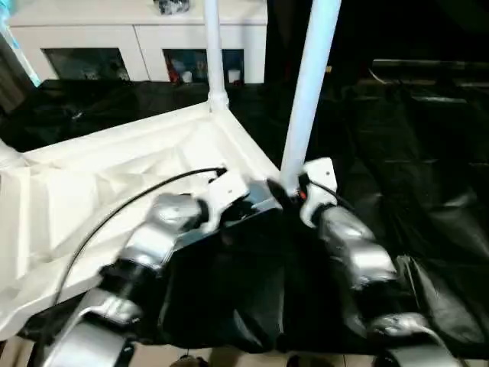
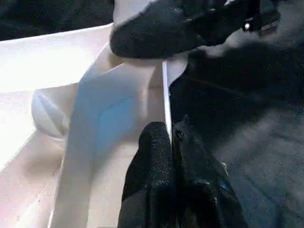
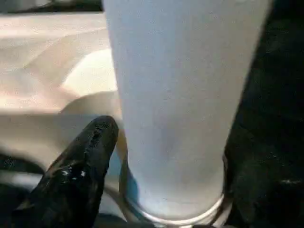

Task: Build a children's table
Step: Rotate leg to tighten

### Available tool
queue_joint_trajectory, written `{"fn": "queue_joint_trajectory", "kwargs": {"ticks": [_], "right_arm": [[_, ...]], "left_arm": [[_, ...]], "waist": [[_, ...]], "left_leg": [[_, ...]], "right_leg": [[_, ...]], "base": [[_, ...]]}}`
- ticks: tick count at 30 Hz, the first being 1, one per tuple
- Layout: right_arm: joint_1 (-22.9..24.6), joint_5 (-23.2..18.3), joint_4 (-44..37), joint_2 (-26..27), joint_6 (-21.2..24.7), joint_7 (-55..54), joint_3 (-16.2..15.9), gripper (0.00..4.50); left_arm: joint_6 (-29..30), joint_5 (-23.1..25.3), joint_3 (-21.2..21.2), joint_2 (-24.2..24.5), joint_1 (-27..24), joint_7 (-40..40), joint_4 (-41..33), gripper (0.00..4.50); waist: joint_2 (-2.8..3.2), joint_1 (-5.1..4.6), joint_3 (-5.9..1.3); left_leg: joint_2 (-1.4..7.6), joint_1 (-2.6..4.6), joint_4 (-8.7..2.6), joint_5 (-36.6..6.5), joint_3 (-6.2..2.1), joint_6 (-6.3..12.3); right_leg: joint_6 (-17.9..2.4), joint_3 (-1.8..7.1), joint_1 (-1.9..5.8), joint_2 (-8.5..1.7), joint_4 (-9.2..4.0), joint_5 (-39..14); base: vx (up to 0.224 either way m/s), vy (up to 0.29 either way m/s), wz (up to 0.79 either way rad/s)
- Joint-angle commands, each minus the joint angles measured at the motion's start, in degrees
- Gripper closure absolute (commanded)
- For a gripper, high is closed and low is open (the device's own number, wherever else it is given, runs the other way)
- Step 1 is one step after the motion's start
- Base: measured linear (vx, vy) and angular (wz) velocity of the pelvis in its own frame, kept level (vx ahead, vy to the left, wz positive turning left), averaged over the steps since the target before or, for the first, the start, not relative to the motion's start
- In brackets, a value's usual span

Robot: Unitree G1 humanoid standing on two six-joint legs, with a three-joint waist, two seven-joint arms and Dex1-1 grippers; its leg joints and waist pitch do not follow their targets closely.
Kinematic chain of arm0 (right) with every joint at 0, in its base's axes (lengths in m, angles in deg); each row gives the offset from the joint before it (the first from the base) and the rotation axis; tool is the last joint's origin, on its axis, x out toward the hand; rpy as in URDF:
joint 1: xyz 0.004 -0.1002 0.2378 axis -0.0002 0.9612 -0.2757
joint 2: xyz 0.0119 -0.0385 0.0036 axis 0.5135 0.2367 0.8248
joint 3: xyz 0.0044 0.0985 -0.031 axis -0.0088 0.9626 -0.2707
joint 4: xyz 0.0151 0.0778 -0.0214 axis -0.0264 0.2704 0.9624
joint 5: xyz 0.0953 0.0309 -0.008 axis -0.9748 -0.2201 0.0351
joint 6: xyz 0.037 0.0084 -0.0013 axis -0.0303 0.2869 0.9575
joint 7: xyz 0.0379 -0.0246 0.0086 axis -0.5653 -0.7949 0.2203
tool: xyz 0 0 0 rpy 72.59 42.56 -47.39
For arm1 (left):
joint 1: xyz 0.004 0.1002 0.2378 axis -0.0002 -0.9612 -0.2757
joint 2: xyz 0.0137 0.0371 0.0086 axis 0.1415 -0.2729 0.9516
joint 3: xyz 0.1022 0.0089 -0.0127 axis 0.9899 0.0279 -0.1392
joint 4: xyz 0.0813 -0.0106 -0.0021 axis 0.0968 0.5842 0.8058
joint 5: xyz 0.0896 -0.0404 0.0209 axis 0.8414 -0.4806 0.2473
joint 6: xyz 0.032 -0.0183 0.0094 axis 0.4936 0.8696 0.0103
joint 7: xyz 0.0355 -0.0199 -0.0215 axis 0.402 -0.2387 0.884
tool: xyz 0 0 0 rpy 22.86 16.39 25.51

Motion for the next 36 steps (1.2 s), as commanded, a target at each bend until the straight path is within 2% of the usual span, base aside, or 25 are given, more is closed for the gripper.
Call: {"fn": "queue_joint_trajectory", "kwargs": {"ticks": [1, 5, 9, 13, 16, 23, 24, 28, 34, 36], "right_arm": [[0.36, -2.01, -3.20, -0.29, 0.15, 9.70, -4.95, 0.94], [1.00, -3.72, -5.72, -4.39, 1.77, 19.30, -6.76, 0.94], [1.53, -5.37, -7.57, -8.97, 3.34, 29.27, -8.69, 0.94], [1.57, -6.91, -9.01, -11.89, 5.13, 36.38, -10.26, 0.94], [0.71, -6.79, -8.98, -13.56, 6.89, 41.20, -12.02, 1.08], [0.08, -5.80, -8.06, -14.43, 7.04, 42.65, -13.49, 1.54], [0.23, -5.53, -7.96, -14.54, 7.21, 42.78, -13.87, 1.75], [0.96, -5.52, -8.65, -14.34, 7.94, 42.46, -13.89, 1.91], [2.99, -6.66, -10.40, -12.54, 9.02, 38.65, -12.28, 2.40], [3.49, -7.06, -10.73, -11.57, 9.52, 36.53, -11.48, 2.43]], "left_arm": [[-3.14, -2.30, 1.83, -0.30, 0.00, -4.60, -3.24, 4.50], [-4.04, -3.96, 1.50, 1.71, -0.70, -8.69, -3.45, 4.50], [-6.30, -3.94, 1.79, 4.85, -0.57, -12.53, -1.98, 4.50], [-7.16, -4.50, 1.76, 6.62, -0.08, -15.32, -1.46, 4.50], [-8.13, -4.63, 1.76, 8.05, 0.74, -17.60, -0.03, 4.50], [-8.66, -4.67, 1.78, 8.28, 1.52, -18.21, 1.24, 4.50], [-8.92, -4.49, 1.72, 8.17, 1.74, -18.26, 1.85, 4.50], [-8.83, -4.62, 1.54, 7.75, 1.91, -17.81, 2.57, 4.50], [-6.85, -4.31, 0.45, 5.90, 2.22, -13.44, 3.01, 4.50], [-5.96, -4.09, 0.17, 5.11, 2.37, -11.77, 3.05, 4.50]], "waist": [[-0.15, 0.20, -4.12], [-0.09, 0.71, -3.79], [-0.26, 1.14, -3.58], [-0.34, 1.64, -3.53], [-0.37, 1.74, -3.57], [-0.39, 1.85, -3.54], [-0.41, 1.84, -3.54], [-0.35, 1.91, -3.54], [-0.38, 2.22, -3.37], [-0.42, 2.23, -3.20]], "left_leg": [[0.91, 0.84, -2.94, -9.21, -0.11, 6.37], [1.20, 1.10, -3.13, -11.99, -0.04, 5.96], [1.47, 1.35, -3.45, -14.82, -0.07, 4.56], [1.56, 1.57, -3.48, -14.71, 0.12, 4.14], [1.47, 1.24, -3.45, -13.53, 0.07, 4.39], [1.50, 1.33, -3.51, -13.74, 0.10, 3.73], [1.46, 1.39, -3.50, -13.82, 0.14, 3.67], [1.51, 1.41, -3.51, -13.89, 0.14, 3.59], [1.55, 1.55, -3.72, -15.49, 0.11, 2.75], [1.54, 1.75, -3.86, -17.06, 0.12, 2.21]], "right_leg": [[-14.96, 2.27, 3.48, -1.63, -2.37, -2.78], [-15.18, 2.15, 3.36, -1.58, -2.59, -6.44], [-13.92, 2.24, 3.17, -1.57, -2.90, -10.76], [-13.93, 2.51, 2.88, -1.70, -3.03, -11.13], [-14.15, 2.49, 3.02, -1.71, -2.69, -9.99], [-14.11, 2.58, 2.95, -1.86, -2.81, -11.17], [-14.04, 2.58, 2.89, -1.78, -2.84, -11.36], [-14.02, 2.60, 2.90, -1.85, -2.92, -11.57], [-13.31, 2.68, 2.83, -1.92, -3.23, -13.90], [-12.43, 2.73, 2.58, -1.96, -3.63, -16.99]], "base": [[0.000, 0.000, 0.00], [0.000, 0.000, 0.00], [0.000, 0.000, 0.00], [0.000, 0.000, 0.00], [0.000, 0.000, 0.00], [0.000, 0.000, 0.00], [0.000, 0.000, 0.00], [0.000, 0.000, 0.00], [0.000, 0.000, 0.00], [0.000, 0.000, 0.00]]}}
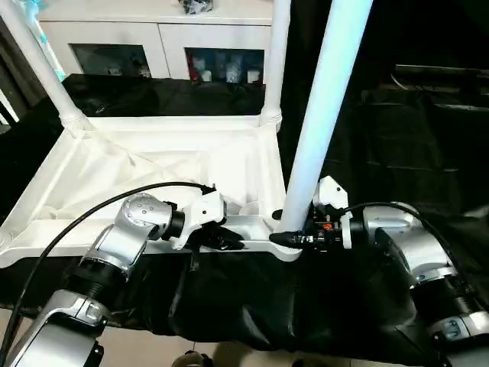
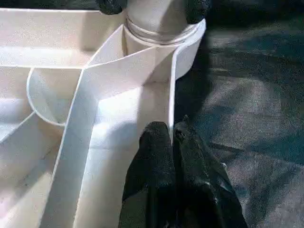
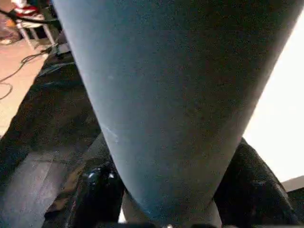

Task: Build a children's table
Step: Rotate leg to tighten

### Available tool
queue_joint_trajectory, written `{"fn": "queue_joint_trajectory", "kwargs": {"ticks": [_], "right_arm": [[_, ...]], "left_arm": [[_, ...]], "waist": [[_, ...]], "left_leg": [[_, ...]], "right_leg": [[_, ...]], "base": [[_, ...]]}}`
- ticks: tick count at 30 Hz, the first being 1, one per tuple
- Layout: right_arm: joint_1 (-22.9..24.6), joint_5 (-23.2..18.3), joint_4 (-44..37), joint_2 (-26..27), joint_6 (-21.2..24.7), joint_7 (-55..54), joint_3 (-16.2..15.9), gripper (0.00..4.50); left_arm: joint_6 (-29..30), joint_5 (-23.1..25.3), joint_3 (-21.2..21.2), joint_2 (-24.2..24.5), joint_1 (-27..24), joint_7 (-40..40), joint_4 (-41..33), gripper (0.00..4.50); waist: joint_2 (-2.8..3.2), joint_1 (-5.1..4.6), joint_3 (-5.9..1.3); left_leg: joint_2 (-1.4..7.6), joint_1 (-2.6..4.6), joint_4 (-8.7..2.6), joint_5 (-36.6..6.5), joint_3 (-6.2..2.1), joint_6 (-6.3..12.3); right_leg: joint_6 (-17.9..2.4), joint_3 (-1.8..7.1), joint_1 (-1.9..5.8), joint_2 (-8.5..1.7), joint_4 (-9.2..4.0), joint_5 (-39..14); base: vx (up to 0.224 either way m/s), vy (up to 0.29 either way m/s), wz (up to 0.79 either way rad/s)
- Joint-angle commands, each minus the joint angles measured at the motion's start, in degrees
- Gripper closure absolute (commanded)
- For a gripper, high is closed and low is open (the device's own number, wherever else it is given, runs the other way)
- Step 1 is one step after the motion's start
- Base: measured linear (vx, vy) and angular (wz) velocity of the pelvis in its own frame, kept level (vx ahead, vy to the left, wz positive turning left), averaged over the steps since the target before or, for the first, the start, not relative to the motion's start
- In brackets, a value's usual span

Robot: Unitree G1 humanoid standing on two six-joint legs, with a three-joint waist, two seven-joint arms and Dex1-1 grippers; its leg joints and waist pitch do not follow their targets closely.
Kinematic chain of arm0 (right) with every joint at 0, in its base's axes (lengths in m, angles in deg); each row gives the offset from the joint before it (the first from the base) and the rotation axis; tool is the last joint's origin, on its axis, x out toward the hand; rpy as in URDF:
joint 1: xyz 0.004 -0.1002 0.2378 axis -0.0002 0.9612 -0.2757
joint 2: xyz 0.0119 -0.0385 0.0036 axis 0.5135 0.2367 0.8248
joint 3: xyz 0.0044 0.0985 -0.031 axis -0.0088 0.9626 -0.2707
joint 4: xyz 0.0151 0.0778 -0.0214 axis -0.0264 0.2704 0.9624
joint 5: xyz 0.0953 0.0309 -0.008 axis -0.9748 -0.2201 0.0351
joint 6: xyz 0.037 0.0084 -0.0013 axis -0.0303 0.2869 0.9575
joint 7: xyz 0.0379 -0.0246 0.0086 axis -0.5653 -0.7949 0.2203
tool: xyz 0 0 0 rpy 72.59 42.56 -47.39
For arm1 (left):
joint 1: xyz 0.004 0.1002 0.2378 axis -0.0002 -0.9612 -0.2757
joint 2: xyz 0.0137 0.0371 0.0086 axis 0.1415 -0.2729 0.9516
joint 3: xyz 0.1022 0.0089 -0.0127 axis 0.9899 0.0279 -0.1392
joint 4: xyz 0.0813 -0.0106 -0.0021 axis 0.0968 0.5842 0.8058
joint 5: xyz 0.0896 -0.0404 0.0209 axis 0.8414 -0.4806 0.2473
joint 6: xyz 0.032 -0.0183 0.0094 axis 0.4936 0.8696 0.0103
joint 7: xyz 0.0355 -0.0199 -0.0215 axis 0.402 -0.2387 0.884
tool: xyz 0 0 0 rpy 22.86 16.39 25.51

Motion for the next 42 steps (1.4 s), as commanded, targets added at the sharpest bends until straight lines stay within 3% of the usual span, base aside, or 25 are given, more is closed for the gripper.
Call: {"fn": "queue_joint_trajectory", "kwargs": {"ticks": [1, 5, 8, 10, 15, 16, 20, 21, 23, 24, 29, 32, 35, 36, 38, 41, 42], "right_arm": [[2.31, -0.84, -0.18, 4.08, 2.58, -2.49, -2.62, 2.45], [3.05, 1.00, 1.14, 7.85, 2.31, -11.50, -0.89, 2.48], [3.18, 3.10, 3.01, 11.98, 2.44, -20.52, 0.07, 2.51], [2.59, 3.80, 4.60, 14.96, 3.28, -26.03, 0.95, 2.52], [-1.49, 4.11, 10.62, 22.13, 4.53, -38.57, 4.63, 2.53], [-2.01, 4.36, 11.30, 22.85, 4.54, -39.82, 5.03, 2.53], [-4.70, 4.68, 14.49, 25.68, 2.34, -43.95, 6.85, 2.53], [-4.99, 4.35, 14.61, 25.97, 1.90, -43.74, 7.47, 1.97], [-4.98, 3.64, 14.31, 26.02, 1.94, -43.20, 8.18, 1.83], [-4.66, 2.49, 13.39, 25.48, 2.30, -41.16, 8.50, 1.73], [-2.49, 4.09, 10.33, 20.66, 0.54, -33.59, 5.36, 1.47], [-1.51, 4.12, 8.98, 17.48, -0.18, -28.61, 4.04, 1.47], [-0.98, 3.95, 8.03, 15.22, -0.38, -24.69, 3.45, 1.47], [-0.52, 3.77, 6.74, 12.19, -0.79, -19.66, 2.43, 1.47], [-0.34, 3.68, 6.14, 10.76, -1.10, -17.19, 1.88, 1.47], [0.13, 4.61, 5.28, 6.74, -3.70, -10.31, -0.16, 1.47], [0.16, 4.48, 5.13, 6.33, -3.61, -9.41, -0.38, 1.47]], "left_arm": [[2.04, 0.79, -2.27, -2.83, 2.75, 9.44, 0.53, 4.50], [3.66, 1.85, -2.50, -5.76, 3.33, 14.52, 0.70, 4.50], [5.32, 2.90, -2.36, -8.96, 4.39, 19.03, 1.14, 4.50], [6.34, 3.42, -2.41, -10.98, 5.44, 22.05, 1.72, 4.50], [8.17, 4.05, -2.26, -15.11, 7.49, 26.16, 2.18, 4.50], [8.27, 4.19, -2.26, -15.50, 7.65, 26.54, 2.24, 4.50], [8.68, 4.77, -2.10, -16.77, 8.15, 27.47, 2.15, 4.50], [8.68, 4.68, -2.04, -16.73, 8.08, 27.26, 2.03, 4.50], [8.53, 4.52, -1.94, -16.47, 7.86, 26.68, 1.81, 4.50], [7.91, 4.12, -1.84, -15.75, 7.22, 25.38, 1.18, 4.50], [6.94, 3.17, -2.06, -13.06, 5.16, 21.26, -0.32, 4.50], [5.75, 2.67, -1.97, -11.09, 4.28, 18.35, -0.53, 4.50], [4.98, 2.30, -1.77, -9.62, 3.79, 16.00, -0.69, 4.50], [3.69, 1.95, -1.61, -7.66, 3.34, 13.10, -0.67, 4.50], [2.93, 1.68, -1.57, -6.73, 3.13, 11.59, -0.65, 4.50], [2.19, 0.75, -1.56, -4.30, 2.45, 7.54, -1.19, 4.50], [2.05, 0.66, -1.55, -4.03, 2.41, 7.14, -1.21, 4.50]], "waist": [[-0.50, -0.30, -3.11], [-0.65, -0.96, -2.76], [-0.90, -1.74, -2.50], [-0.68, -2.50, -2.18], [-0.52, -3.70, -2.04], [-0.38, -3.94, -2.05], [0.18, -4.91, -2.19], [-0.08, -4.91, -2.30], [-0.14, -4.69, -2.26], [-0.24, -4.61, -2.34], [-0.67, -3.97, -2.57], [-0.63, -3.74, -2.75], [-0.82, -3.54, -2.75], [-0.78, -3.45, -2.76], [-0.89, -3.31, -2.98], [-0.68, -2.88, -3.16], [-0.69, -2.51, -3.25]], "left_leg": [[1.47, 1.57, -4.03, -18.24, -0.44, 1.75], [1.28, 1.48, -4.43, -20.97, -0.84, 0.15], [0.84, 1.62, -4.49, -23.43, -1.18, -0.35], [0.56, 2.07, -4.46, -26.87, -1.55, -0.79], [0.18, 2.09, -4.62, -30.33, -2.38, -1.10], [0.13, 1.86, -4.87, -30.96, -2.71, -1.14], [0.46, 1.94, -5.32, -33.32, -3.22, -0.89], [0.48, 1.60, -5.45, -32.60, -3.16, -0.58], [0.51, 1.71, -5.43, -31.99, -2.93, -0.34], [0.56, 1.72, -5.37, -30.98, -2.72, -0.05], [0.68, 1.31, -5.21, -25.34, -2.02, 1.25], [0.80, 1.03, -5.06, -22.60, -1.82, 2.22], [0.70, 1.19, -4.76, -21.42, -1.59, 2.63], [0.75, 1.26, -4.61, -20.96, -1.43, 2.85], [0.70, 0.91, -4.46, -18.85, -1.45, 3.61], [0.98, 1.08, -4.25, -15.52, -1.19, 4.18], [1.08, 0.97, -4.17, -14.45, -1.15, 4.56]], "right_leg": [[-11.88, 2.35, 2.09, -1.92, -3.95, -19.03], [-9.64, 2.27, 1.91, -1.95, -4.54, -24.72], [-6.90, 2.11, 1.71, -1.99, -5.41, -31.21], [-4.56, 1.72, 1.29, -1.97, -6.27, -36.83], [-2.36, 1.02, 1.15, -1.85, -7.08, -40.13], [-2.21, 0.87, 1.46, -1.81, -7.13, -39.31], [-4.16, 0.45, 1.83, -1.93, -7.21, -33.61], [-4.92, 0.44, 2.16, -1.96, -7.03, -31.22], [-5.80, 0.69, 1.91, -2.03, -6.98, -29.77], [-7.20, 0.98, 1.89, -2.13, -6.68, -27.85], [-9.52, 1.55, 2.26, -2.12, -5.94, -22.30], [-10.86, 1.65, 2.59, -2.11, -5.38, -19.54], [-11.64, 1.80, 2.47, -2.04, -5.25, -19.17], [-11.89, 2.02, 2.32, -2.12, -5.11, -18.95], [-12.22, 1.91, 2.90, -2.00, -4.74, -17.14], [-13.77, 1.93, 2.79, -1.97, -4.31, -13.73], [-14.17, 1.82, 3.12, -1.79, -3.94, -12.24]], "base": [[0.000, 0.000, 0.00], [0.000, 0.000, 0.00], [0.000, 0.000, 0.00], [0.000, 0.000, 0.00], [0.000, 0.000, 0.00], [0.000, 0.000, 0.00], [0.000, 0.000, 0.00], [0.000, 0.000, 0.00], [0.000, 0.000, 0.00], [0.000, 0.000, 0.00], [0.000, 0.000, 0.00], [0.000, 0.000, 0.00], [0.000, 0.000, 0.00], [0.000, 0.000, 0.00], [0.000, 0.000, 0.00], [0.000, 0.000, 0.00], [0.000, 0.000, 0.00]]}}
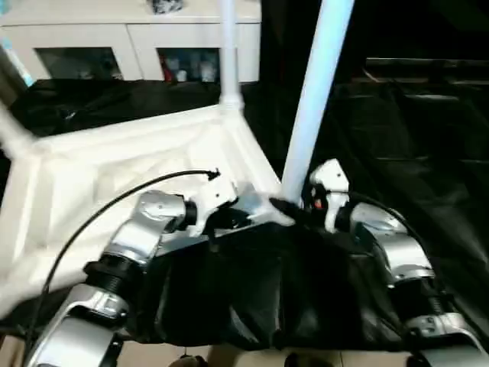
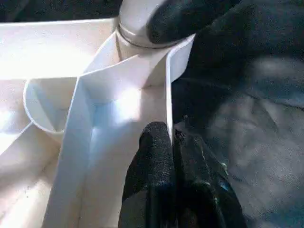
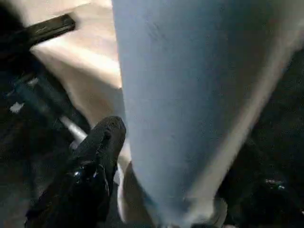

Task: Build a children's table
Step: Rotate leg to tighten

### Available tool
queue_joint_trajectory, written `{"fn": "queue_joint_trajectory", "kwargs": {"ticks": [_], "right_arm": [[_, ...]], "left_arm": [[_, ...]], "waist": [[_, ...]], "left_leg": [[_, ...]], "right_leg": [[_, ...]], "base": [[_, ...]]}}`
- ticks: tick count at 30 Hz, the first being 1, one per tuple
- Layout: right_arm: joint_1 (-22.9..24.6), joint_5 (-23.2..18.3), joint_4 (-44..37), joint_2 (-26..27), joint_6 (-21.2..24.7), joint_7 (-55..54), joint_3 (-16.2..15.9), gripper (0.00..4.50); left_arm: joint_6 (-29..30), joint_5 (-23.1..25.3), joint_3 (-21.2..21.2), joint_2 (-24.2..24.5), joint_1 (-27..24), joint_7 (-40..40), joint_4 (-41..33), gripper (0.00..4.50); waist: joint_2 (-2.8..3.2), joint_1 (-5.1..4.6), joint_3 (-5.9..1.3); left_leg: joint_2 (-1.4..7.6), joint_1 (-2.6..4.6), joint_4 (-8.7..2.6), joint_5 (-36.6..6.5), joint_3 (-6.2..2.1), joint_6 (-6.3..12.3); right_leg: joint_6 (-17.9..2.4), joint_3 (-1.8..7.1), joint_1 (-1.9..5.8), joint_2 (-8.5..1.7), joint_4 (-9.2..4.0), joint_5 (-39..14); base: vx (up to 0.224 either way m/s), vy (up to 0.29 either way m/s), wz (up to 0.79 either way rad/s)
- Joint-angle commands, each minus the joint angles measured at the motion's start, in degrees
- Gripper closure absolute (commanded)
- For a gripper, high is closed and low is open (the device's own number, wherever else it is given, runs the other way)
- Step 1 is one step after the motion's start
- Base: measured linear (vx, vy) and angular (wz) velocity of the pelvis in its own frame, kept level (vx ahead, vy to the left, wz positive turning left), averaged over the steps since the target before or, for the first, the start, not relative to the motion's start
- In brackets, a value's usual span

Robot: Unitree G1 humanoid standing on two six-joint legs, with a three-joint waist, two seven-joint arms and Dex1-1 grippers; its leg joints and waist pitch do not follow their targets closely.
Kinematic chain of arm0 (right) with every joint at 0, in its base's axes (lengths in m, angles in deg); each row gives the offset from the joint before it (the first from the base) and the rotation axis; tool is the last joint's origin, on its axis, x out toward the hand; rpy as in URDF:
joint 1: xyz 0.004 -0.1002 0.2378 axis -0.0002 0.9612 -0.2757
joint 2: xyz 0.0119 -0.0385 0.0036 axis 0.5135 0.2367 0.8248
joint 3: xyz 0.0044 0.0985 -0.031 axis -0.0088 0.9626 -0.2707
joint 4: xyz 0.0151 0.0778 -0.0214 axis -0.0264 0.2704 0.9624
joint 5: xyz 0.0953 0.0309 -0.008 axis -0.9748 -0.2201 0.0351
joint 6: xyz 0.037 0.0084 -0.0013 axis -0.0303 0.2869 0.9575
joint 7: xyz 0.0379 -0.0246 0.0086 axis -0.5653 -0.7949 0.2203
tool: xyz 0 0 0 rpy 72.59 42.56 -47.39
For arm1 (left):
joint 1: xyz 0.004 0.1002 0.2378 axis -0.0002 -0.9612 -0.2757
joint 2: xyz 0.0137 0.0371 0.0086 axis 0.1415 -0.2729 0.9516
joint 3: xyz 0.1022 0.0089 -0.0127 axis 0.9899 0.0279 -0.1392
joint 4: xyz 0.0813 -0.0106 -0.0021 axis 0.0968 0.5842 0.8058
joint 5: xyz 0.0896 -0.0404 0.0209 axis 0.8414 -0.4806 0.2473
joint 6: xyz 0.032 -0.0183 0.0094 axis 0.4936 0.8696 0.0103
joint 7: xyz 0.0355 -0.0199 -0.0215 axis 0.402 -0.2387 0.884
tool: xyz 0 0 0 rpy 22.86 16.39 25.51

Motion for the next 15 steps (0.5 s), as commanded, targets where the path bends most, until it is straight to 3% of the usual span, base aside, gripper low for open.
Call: {"fn": "queue_joint_trajectory", "kwargs": {"ticks": [1, 3, 5, 15], "right_arm": [[1.67, -1.02, -0.86, -0.61, 1.87, 9.09, -5.36, 1.47], [1.75, -1.63, -1.67, -1.68, 2.79, 11.75, -5.83, 1.47], [1.54, -2.06, -2.11, -3.29, 3.61, 15.16, -6.82, 1.47], [1.02, -0.72, -1.79, -6.66, 3.09, 22.57, -10.74, 2.30]], "left_arm": [[-1.91, -1.33, 0.56, 0.56, 0.44, -2.27, -2.54, 4.50], [-1.91, -1.67, 0.53, 1.15, 0.40, -3.37, -2.61, 4.50], [-2.64, -2.00, 0.59, 1.95, 0.46, -4.84, -2.29, 4.50], [-4.69, -1.99, 0.39, 4.43, 1.35, -8.14, 0.41, 4.50]], "waist": [[-0.26, 0.39, -3.94], [-0.09, 0.74, -3.96], [-0.28, 0.94, -3.97], [-0.84, 1.57, -3.68]], "left_leg": [[1.69, 0.50, -3.07, -13.21, 0.24, 4.99], [1.93, 0.62, -2.97, -12.29, 0.39, 5.20], [1.93, 0.62, -2.94, -12.42, 0.49, 5.09], [1.93, 1.01, -3.11, -16.07, 0.92, 2.80]], "right_leg": [[-14.57, 2.40, 2.99, -1.95, -2.73, -10.97], [-15.58, 2.44, 2.88, -1.83, -2.35, -8.41], [-15.78, 2.40, 3.00, -1.79, -2.19, -8.28], [-13.15, 2.83, 2.51, -2.10, -2.83, -16.73]], "base": [[0.000, 0.000, 0.00], [0.000, 0.000, 0.00], [0.000, 0.000, 0.00], [0.000, 0.000, 0.00]]}}
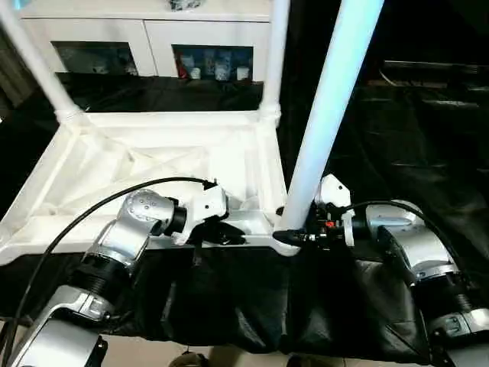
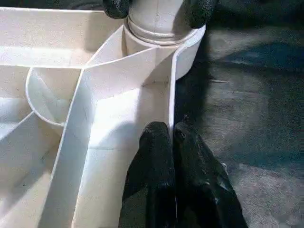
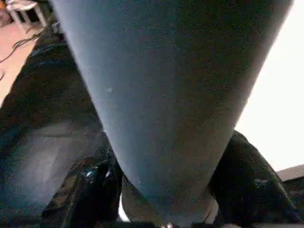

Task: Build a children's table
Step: Rotate leg to tighten

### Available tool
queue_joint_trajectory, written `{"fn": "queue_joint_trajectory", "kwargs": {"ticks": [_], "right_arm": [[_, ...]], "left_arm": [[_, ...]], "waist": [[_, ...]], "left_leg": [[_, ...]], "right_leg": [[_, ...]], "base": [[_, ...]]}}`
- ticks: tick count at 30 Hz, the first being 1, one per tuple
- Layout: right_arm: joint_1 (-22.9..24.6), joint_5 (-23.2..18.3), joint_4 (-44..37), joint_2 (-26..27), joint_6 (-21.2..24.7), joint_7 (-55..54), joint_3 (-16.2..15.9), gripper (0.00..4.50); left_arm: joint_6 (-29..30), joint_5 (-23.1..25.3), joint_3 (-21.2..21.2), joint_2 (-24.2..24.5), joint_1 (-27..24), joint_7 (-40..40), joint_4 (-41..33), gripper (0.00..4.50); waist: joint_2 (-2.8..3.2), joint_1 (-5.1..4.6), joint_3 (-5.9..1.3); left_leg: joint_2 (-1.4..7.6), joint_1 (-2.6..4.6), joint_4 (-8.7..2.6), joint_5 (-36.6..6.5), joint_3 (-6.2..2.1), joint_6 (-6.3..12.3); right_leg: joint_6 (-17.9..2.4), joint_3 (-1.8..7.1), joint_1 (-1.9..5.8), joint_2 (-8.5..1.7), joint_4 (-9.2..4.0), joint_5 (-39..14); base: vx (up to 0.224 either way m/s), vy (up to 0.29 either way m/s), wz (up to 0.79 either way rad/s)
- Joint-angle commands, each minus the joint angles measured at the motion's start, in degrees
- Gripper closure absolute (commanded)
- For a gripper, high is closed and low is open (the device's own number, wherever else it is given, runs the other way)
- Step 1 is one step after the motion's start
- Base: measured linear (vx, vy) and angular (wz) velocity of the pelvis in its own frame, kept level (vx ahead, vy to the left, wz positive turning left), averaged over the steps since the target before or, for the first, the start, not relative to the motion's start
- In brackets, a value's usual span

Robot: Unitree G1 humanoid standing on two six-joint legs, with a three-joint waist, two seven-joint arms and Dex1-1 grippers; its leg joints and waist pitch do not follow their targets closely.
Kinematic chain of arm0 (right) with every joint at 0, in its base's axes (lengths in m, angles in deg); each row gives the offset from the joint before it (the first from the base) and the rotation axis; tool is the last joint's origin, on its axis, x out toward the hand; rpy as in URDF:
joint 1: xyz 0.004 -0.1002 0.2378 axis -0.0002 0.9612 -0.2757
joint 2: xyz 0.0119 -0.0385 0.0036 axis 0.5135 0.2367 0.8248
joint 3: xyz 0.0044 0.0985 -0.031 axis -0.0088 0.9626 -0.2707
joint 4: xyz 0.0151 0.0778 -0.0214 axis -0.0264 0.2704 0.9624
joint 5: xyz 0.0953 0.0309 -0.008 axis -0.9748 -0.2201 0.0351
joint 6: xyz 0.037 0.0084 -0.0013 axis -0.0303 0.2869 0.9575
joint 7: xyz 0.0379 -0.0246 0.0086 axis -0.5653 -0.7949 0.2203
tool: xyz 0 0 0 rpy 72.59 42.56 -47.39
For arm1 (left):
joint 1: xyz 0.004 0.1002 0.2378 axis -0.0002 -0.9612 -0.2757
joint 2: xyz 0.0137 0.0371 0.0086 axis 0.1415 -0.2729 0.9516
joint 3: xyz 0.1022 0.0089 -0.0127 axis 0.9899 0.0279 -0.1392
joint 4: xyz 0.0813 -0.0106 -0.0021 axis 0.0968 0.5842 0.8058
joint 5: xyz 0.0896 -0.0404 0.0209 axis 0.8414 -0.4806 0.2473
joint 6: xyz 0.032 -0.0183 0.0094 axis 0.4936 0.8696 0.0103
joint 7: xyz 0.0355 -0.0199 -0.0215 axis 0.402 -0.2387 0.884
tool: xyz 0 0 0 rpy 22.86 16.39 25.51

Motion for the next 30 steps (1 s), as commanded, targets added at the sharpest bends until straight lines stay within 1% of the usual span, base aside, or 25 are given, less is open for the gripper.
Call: {"fn": "queue_joint_trajectory", "kwargs": {"ticks": [1, 3, 7, 11, 12, 13, 14, 15, 16, 17, 18, 19, 20, 21, 22, 23, 24, 25, 26, 27, 28, 29, 30], "right_arm": [[2.09, 1.13, 0.64, 0.57, 1.31, 4.42, -5.51, 2.35], [2.39, 0.95, 0.26, 0.84, 1.64, 4.30, -5.68, 2.40], [3.42, 0.29, -0.71, 1.61, 2.37, 3.10, -5.60, 2.50], [5.50, -1.09, -2.51, 4.06, 4.51, -2.44, -3.34, 2.52], [5.83, -1.21, -2.58, 5.06, 5.06, -4.81, -2.45, 2.52], [6.12, -0.83, -2.32, 6.39, 5.60, -8.39, -1.41, 2.52], [6.32, -0.40, -2.00, 7.43, 5.37, -11.16, -0.62, 2.52], [6.48, 0.08, -1.46, 8.95, 5.54, -14.86, 0.43, 2.52], [6.50, 0.44, -1.08, 9.77, 5.68, -16.93, 0.94, 2.52], [6.48, 1.18, 0.12, 12.35, 5.77, -22.79, 2.49, 2.52], [6.41, 1.41, 0.89, 14.77, 6.72, -27.61, 3.76, 2.52], [6.38, 1.50, 1.27, 16.23, 7.36, -30.44, 4.50, 2.53], [6.21, 1.97, 1.75, 17.39, 7.70, -33.11, 4.89, 2.53], [6.02, 2.39, 2.13, 18.39, 7.23, -34.79, 5.03, 2.53], [5.78, 2.52, 2.44, 19.05, 7.17, -35.76, 5.17, 2.54], [4.64, 3.30, 3.93, 21.52, 7.01, -40.11, 5.73, 2.54], [4.04, 3.40, 4.69, 22.57, 6.94, -41.83, 6.05, 2.54], [2.81, 3.33, 6.15, 24.75, 6.83, -44.91, 6.73, 2.54], [2.81, 3.33, 6.15, 24.75, 6.83, -44.91, 6.73, 2.54], [1.45, 3.90, 7.65, 27.01, 6.31, -48.02, 7.51, 2.54], [0.76, 4.48, 8.45, 27.86, 5.49, -49.37, 7.59, 2.54], [0.41, 4.82, 8.87, 28.16, 5.00, -50.04, 7.57, 2.54], [-0.24, 4.93, 9.68, 28.59, 4.10, -50.90, 7.76, 2.54]], "left_arm": [[-0.45, -0.45, -1.36, 0.23, 1.83, 1.74, 0.23, 4.50], [-0.46, -0.39, -1.54, 0.18, 1.92, 2.09, 0.53, 4.50], [-0.44, -0.27, -1.81, -0.35, 2.00, 3.53, 1.10, 4.50], [1.16, 0.69, -2.27, -1.99, 2.01, 8.71, 1.24, 4.50], [2.02, 0.83, -2.52, -2.60, 1.94, 10.16, 0.91, 4.50], [2.85, 1.08, -2.78, -3.43, 1.88, 12.06, 0.54, 4.50], [3.43, 1.16, -2.91, -4.11, 1.79, 13.21, 0.12, 4.50], [4.36, 1.32, -2.94, -5.01, 1.66, 14.55, -0.52, 4.50], [4.52, 1.65, -2.87, -5.47, 1.63, 15.46, -0.72, 4.50], [5.61, 2.27, -2.63, -7.00, 1.53, 17.67, -1.45, 4.50], [6.53, 2.84, -2.36, -8.44, 1.50, 19.58, -2.01, 4.50], [7.06, 3.18, -2.20, -9.33, 1.49, 20.72, -2.33, 4.50], [7.49, 3.50, -2.16, -10.17, 1.61, 21.99, -2.34, 4.50], [8.12, 3.60, -2.12, -10.97, 1.70, 22.96, -2.35, 4.50], [8.40, 3.77, -2.06, -11.42, 1.82, 23.68, -2.29, 4.50], [9.35, 4.46, -1.82, -13.12, 2.30, 26.36, -1.99, 4.50], [9.69, 4.70, -1.67, -13.83, 2.49, 27.23, -1.88, 4.50], [10.31, 5.14, -1.48, -15.38, 2.84, 29.04, -1.71, 4.50], [10.31, 5.14, -1.48, -15.38, 2.84, 29.04, -1.71, 4.50], [11.10, 5.45, -1.58, -16.97, 3.20, 30.72, -1.57, 4.50], [11.26, 5.75, -1.48, -17.61, 3.40, 31.48, -1.39, 4.50], [11.27, 5.95, -1.42, -17.84, 3.53, 31.88, -1.21, 4.50], [11.11, 6.25, -1.15, -18.05, 3.71, 32.28, -0.98, 4.50]], "waist": [[-0.65, -0.04, -3.63], [-0.77, -0.08, -3.57], [-0.83, -0.04, -3.60], [-0.83, -0.01, -3.48], [-0.84, -0.12, -3.38], [-0.87, -0.22, -3.24], [-0.88, -0.35, -3.16], [-0.84, -0.62, -2.87], [-0.98, -0.88, -2.73], [-1.02, -1.05, -2.64], [-0.93, -1.57, -2.50], [-0.93, -1.87, -2.43], [-0.99, -2.26, -2.35], [-0.93, -2.50, -2.32], [-0.20, -2.66, -2.27], [-0.36, -2.93, -2.22], [-0.47, -3.42, -2.32], [-0.32, -3.52, -2.26], [-0.25, -3.92, -2.09], [-0.10, -4.00, -2.00], [0.03, -4.15, -2.04], [0.15, -4.41, -1.98], [0.35, -4.50, -1.93]], "left_leg": [[1.53, 0.86, -3.60, -15.98, -0.38, 2.87], [1.49, 0.77, -3.58, -16.02, -0.35, 2.80], [1.46, 0.84, -3.55, -15.96, -0.33, 2.78], [1.52, 0.96, -3.66, -16.11, -0.26, 2.52], [1.42, 0.91, -3.77, -17.55, -0.34, 2.09], [1.38, 1.06, -3.91, -19.03, -0.44, 1.47], [1.39, 1.18, -3.96, -19.97, -0.48, 1.06], [1.25, 1.32, -4.06, -21.71, -0.64, 0.30], [1.09, 1.44, -4.11, -23.35, -0.82, -0.25], [1.06, 1.36, -4.17, -23.86, -0.98, -0.49], [0.96, 1.36, -4.25, -25.22, -1.17, -0.98], [0.89, 1.48, -4.24, -25.82, -1.28, -1.24], [0.74, 1.48, -4.22, -26.83, -1.59, -1.44], [0.55, 1.66, -4.14, -27.84, -1.75, -1.27], [0.52, 1.78, -4.19, -28.75, -1.89, -1.19], [0.59, 1.73, -4.31, -29.42, -1.92, -1.22], [0.55, 1.54, -4.45, -29.76, -2.17, -1.40], [0.56, 1.61, -4.48, -30.22, -2.25, -1.47], [0.53, 1.79, -4.46, -31.58, -2.39, -1.51], [0.50, 2.07, -4.53, -33.00, -2.52, -1.36], [0.53, 2.03, -4.60, -33.25, -2.66, -1.37], [0.59, 1.62, -4.95, -34.01, -3.03, -1.61], [0.69, 1.97, -5.10, -35.69, -3.18, -1.72]], "right_leg": [[-13.33, 2.43, 2.42, -1.94, -3.17, -16.39], [-13.27, 2.53, 2.42, -1.90, -3.11, -16.48], [-13.23, 2.72, 2.33, -1.86, -3.05, -16.87], [-13.03, 3.07, 2.13, -1.70, -3.18, -16.99], [-12.67, 3.05, 2.08, -1.72, -3.34, -19.03], [-11.74, 3.08, 1.93, -1.75, -3.69, -21.88], [-11.26, 3.12, 1.76, -1.74, -3.85, -23.29], [-10.19, 3.10, 1.48, -1.77, -4.29, -26.43], [-8.91, 2.94, 1.35, -1.85, -4.74, -29.91], [-8.14, 2.86, 1.36, -1.87, -4.87, -31.34], [-7.00, 2.72, 1.12, -1.85, -5.24, -33.83], [-6.40, 2.59, 0.97, -1.79, -5.43, -35.12], [-4.98, 2.23, 1.03, -1.86, -5.77, -37.91], [-3.71, 1.94, 0.89, -1.84, -6.29, -40.01], [-3.34, 1.76, 0.83, -1.86, -6.55, -40.03], [-3.22, 1.65, 0.80, -1.75, -6.77, -39.81], [-3.34, 1.38, 1.07, -1.68, -6.74, -38.93], [-3.46, 1.33, 0.97, -1.68, -6.81, -38.78], [-3.37, 1.15, 0.74, -1.51, -7.10, -38.95], [-3.16, 0.92, 0.72, -1.45, -7.44, -39.25], [-3.28, 0.83, 0.89, -1.52, -7.41, -38.60], [-3.34, 0.55, 1.37, -1.43, -7.31, -37.34], [-3.40, 0.44, 1.22, -1.38, -7.46, -36.36]], "base": [[0.000, 0.000, 0.00], [0.000, 0.000, 0.00], [0.000, 0.000, 0.00], [0.000, 0.000, 0.00], [0.000, 0.000, 0.00], [0.000, 0.000, 0.00], [0.000, 0.000, 0.00], [0.000, 0.000, 0.00], [0.000, 0.000, 0.00], [0.000, 0.000, 0.00], [0.000, 0.000, 0.00], [0.000, 0.000, 0.00], [0.000, 0.000, 0.00], [0.000, 0.000, 0.00], [0.000, 0.000, 0.00], [0.000, 0.000, 0.00], [0.000, 0.000, 0.00], [0.000, 0.000, 0.00], [0.000, 0.000, 0.00], [0.000, 0.000, 0.00], [0.000, 0.000, 0.00], [0.000, 0.000, 0.00], [0.000, 0.000, 0.00]]}}
